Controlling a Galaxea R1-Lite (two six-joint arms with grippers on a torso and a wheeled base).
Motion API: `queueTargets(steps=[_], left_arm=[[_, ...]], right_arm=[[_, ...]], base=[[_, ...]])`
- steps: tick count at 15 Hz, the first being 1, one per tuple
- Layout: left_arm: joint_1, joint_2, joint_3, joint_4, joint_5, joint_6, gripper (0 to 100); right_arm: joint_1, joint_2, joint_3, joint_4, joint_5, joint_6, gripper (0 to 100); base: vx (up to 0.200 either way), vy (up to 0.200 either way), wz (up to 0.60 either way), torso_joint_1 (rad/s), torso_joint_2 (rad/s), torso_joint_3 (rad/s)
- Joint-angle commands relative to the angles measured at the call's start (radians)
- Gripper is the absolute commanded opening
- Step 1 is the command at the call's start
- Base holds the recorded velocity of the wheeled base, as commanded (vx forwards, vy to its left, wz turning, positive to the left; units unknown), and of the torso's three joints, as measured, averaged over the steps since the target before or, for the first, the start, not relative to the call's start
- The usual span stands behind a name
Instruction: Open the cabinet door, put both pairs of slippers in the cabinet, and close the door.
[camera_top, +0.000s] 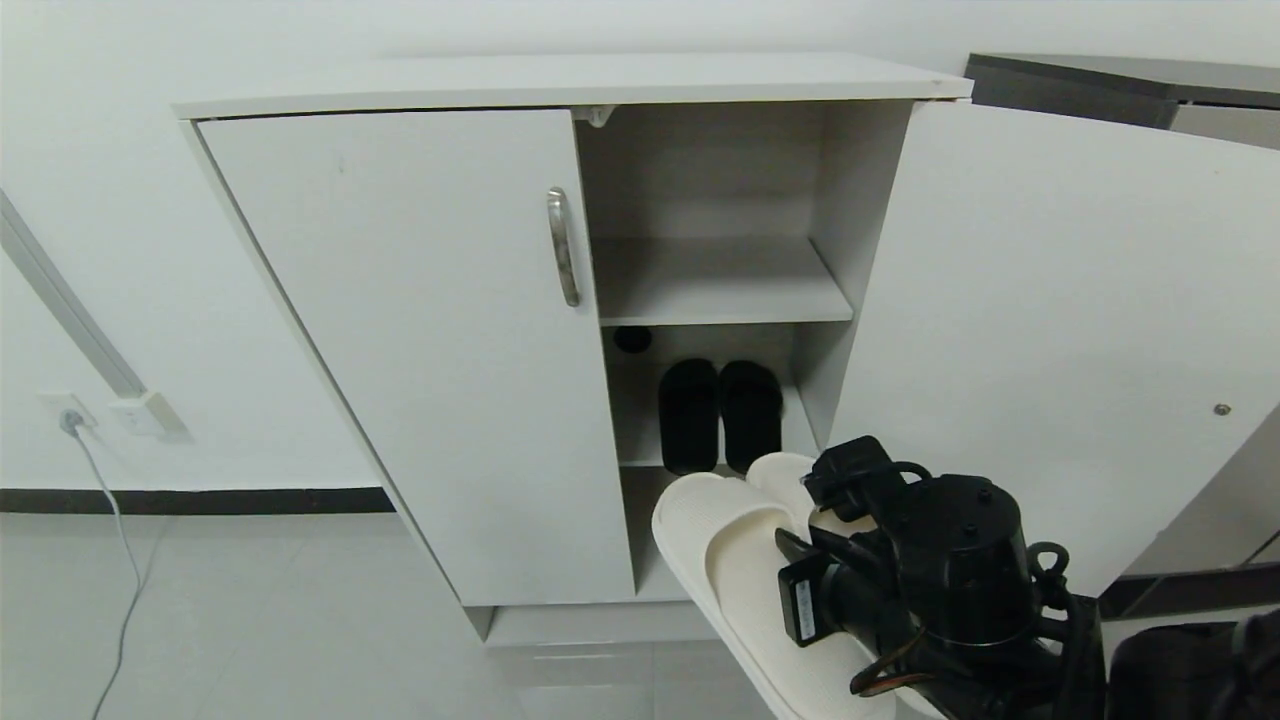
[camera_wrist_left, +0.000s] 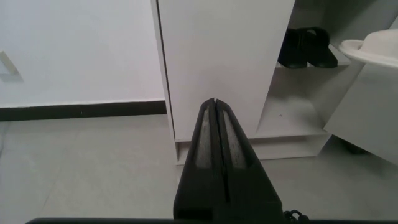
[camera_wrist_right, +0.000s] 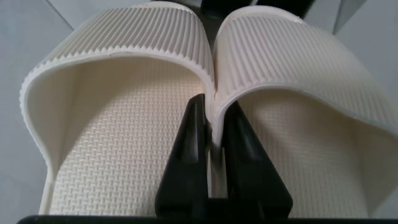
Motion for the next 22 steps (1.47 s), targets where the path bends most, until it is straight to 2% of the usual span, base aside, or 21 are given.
queueTargets(steps=[1, 2, 4, 6, 8, 9, 10, 12, 15, 18, 22], left_arm=[[0.000, 0.001, 0.000, 0.000, 0.000, 0.002, 0], [0.000, 0.001, 0.000, 0.000, 0.000, 0.000, 0], [0.000, 0.001, 0.000, 0.001, 0.002, 0.003, 0], [0.000, 0.001, 0.000, 0.000, 0.002, 0.005, 0], [0.000, 0.001, 0.000, 0.000, 0.002, 0.006, 0], [0.000, 0.001, 0.000, 0.000, 0.002, 0.006, 0], [0.000, 0.001, 0.000, 0.001, 0.002, 0.006, 0], [0.000, 0.001, 0.000, 0.001, 0.002, 0.008, 0], [0.000, 0.001, 0.000, 0.000, 0.002, 0.003, 0], [0.000, 0.001, 0.000, 0.000, 0.002, 0.003, 0], [0.000, 0.001, 0.000, 0.000, 0.002, 0.005, 0]], right_arm=[[0.030, 0.087, -0.114, 0.024, -0.177, 0.000, 0], [0.055, 0.121, -0.165, 0.030, -0.240, 0.006, 0], [0.086, 0.135, -0.229, 0.045, -0.280, 0.010, 0], [0.086, 0.127, -0.318, 0.120, -0.338, 0.012, 0], [0.109, 0.087, -0.416, 0.275, -0.341, 0.023, 0], [0.113, 0.083, -0.444, 0.307, -0.341, 0.033, 0], [0.116, 0.067, -0.565, 0.470, -0.341, 0.079, 0], [0.104, 0.070, -0.714, 0.633, -0.356, 0.125, 0], [0.083, 0.103, -0.817, 0.613, -0.390, 0.081, 0], [0.063, 0.123, -0.812, 0.525, -0.392, 0.029, 0], [0.056, 0.152, -0.806, 0.518, -0.398, 0.030, 0]], base=[[0.000, 0.000, 0.00, 0.000, 0.00, 0.000], [0.000, 0.000, 0.00, 0.000, 0.00, 0.000], [0.000, 0.000, 0.00, 0.000, 0.00, 0.000], [0.000, 0.000, 0.00, 0.000, 0.00, 0.000], [0.000, 0.000, 0.00, 0.000, 0.00, 0.000], [0.000, 0.000, 0.00, 0.000, 0.00, 0.000], [0.000, 0.000, 0.00, 0.000, 0.00, 0.000], [0.000, 0.000, 0.00, 0.000, 0.00, 0.000], [0.000, 0.000, 0.00, 0.000, 0.00, 0.000], [0.000, 0.000, 0.00, 0.000, 0.00, 0.000], [0.000, 0.000, 0.00, 0.000, 0.00, 0.000]])
